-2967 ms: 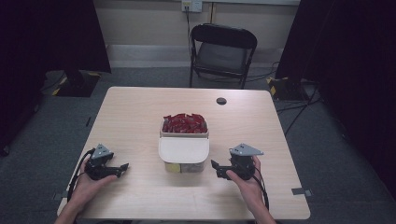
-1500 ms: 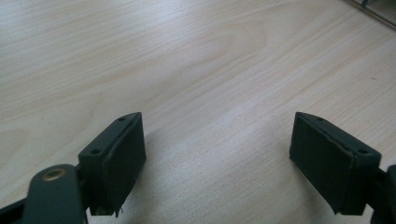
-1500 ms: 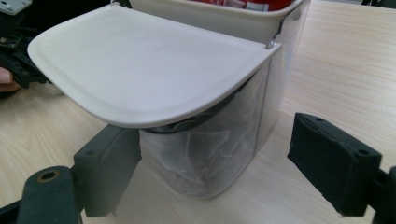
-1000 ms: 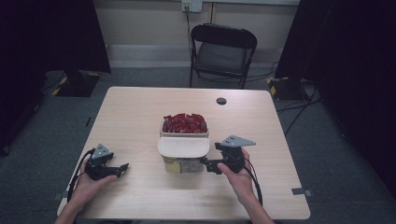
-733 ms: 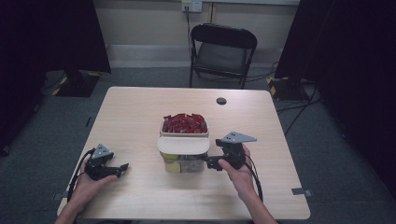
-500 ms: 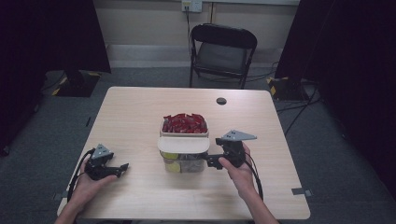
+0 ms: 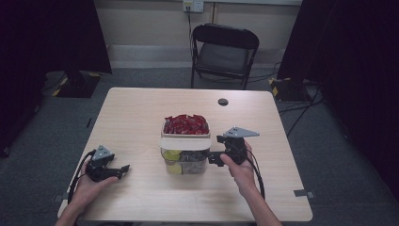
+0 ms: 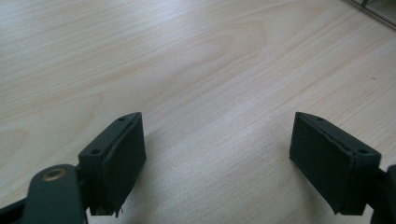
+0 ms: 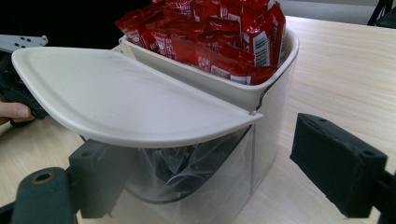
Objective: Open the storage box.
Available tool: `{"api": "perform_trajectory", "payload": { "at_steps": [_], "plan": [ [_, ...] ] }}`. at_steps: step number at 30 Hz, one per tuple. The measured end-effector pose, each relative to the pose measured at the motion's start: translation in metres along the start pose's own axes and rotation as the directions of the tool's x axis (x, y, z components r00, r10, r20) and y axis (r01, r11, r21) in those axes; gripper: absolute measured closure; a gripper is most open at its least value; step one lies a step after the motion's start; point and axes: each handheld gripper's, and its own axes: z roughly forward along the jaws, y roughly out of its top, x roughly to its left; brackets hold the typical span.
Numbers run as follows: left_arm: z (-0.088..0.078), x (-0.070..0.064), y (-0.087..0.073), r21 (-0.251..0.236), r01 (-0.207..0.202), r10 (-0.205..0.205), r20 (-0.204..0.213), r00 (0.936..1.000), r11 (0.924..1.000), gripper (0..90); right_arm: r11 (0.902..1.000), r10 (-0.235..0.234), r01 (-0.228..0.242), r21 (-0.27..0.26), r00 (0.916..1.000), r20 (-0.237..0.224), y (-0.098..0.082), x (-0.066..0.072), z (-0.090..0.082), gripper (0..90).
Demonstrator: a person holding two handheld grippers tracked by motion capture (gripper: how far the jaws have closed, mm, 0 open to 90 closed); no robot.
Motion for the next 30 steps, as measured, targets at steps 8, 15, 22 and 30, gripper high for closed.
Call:
{"api": "perform_trajectory", "payload": {
  "at_steps": [8, 15, 22, 30],
  "plan": [
    [0.0, 0.0, 0.0, -0.001, 0.0, 0.0, 0.0, 1.0, 1.0, 17.8, 1.0, 0.001, -0.001, -0.001, 1.0, -0.003, 0.007, -0.004, 0.003, 14.3],
    [0.0, 0.0, 0.0, 0.0, 0.0, 0.0, 0.0, 1.0, 1.0, 17.9, 0.9999, 0.01, -0.01, -0.01, 0.9999, -0.003, 0.01, -0.006, 0.005, 14.3],
    [0.0, 0.0, 0.0, 0.0, 0.0, 0.0, 0.0, 1.0, 1.0, 17.9, 0.9997, 0.012, -0.012, -0.02, 0.9999, 0.005, 0.016, -0.009, 0.007, 14.3],
    [0.0, 0.0, 0.0, 0.0, 0.0, 0.0, 0.0, 1.0, 1.0, 17.9, 0.9996, 0.015, -0.015, -0.025, 0.9998, 0.009, 0.021, -0.012, 0.01, 14.3]
  ]
}}
